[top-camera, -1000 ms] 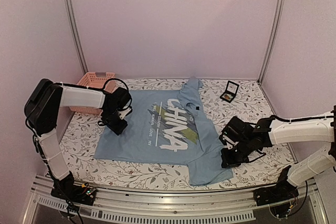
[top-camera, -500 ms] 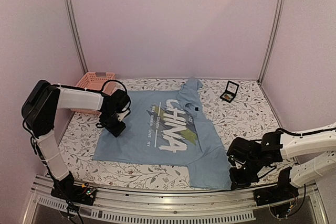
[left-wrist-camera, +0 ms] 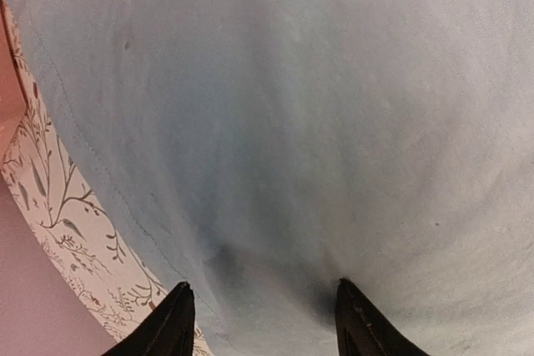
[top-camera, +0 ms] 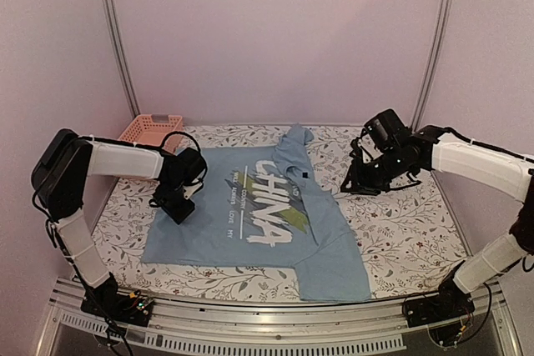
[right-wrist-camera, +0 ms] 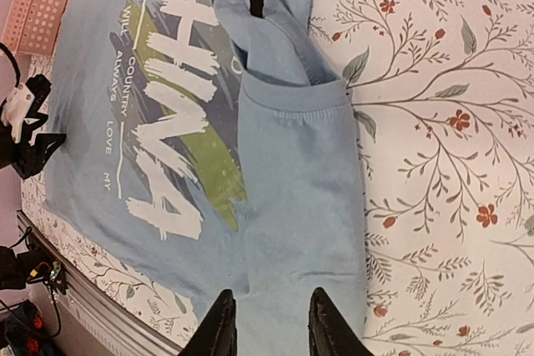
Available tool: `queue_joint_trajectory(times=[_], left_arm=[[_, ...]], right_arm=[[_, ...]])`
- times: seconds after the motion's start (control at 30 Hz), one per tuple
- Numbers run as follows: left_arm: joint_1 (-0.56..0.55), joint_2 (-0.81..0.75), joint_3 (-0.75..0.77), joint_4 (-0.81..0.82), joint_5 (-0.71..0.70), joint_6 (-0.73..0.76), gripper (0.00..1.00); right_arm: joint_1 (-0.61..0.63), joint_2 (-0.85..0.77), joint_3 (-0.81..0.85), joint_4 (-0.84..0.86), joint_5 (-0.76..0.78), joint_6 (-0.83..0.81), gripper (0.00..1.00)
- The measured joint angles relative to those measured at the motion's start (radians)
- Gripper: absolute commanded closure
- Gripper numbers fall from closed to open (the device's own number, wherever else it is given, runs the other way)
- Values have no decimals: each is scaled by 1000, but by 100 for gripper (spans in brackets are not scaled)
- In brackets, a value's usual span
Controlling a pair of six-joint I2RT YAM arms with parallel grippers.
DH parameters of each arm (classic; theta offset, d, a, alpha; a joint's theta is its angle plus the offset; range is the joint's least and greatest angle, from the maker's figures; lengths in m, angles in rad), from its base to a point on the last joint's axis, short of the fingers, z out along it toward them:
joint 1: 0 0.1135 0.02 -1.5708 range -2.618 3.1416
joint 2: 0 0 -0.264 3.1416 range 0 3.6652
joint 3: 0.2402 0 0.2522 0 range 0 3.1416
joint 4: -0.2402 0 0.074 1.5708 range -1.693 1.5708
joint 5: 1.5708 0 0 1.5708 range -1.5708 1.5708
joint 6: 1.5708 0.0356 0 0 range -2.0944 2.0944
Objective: Pin the brooch onto the clothing
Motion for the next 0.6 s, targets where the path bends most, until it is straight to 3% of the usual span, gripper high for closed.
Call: queue_joint_trajectory(times=[0.17, 0.37, 0.5, 0.6], left_arm=[[0, 0, 2, -34, -5, -3, 41], [6, 0, 7, -48, -5, -2, 40], [11, 2, 16, -79, 0, 3, 40], [13, 11, 29, -90, 3, 6, 40]], right_arm=[[-105, 216, 36, 99, -27, -167, 58], [-119, 430, 88, 180, -111, -312, 59], [-121, 505, 104, 242, -167, -352, 72], [-126, 542, 111, 277, -191, -359, 90]])
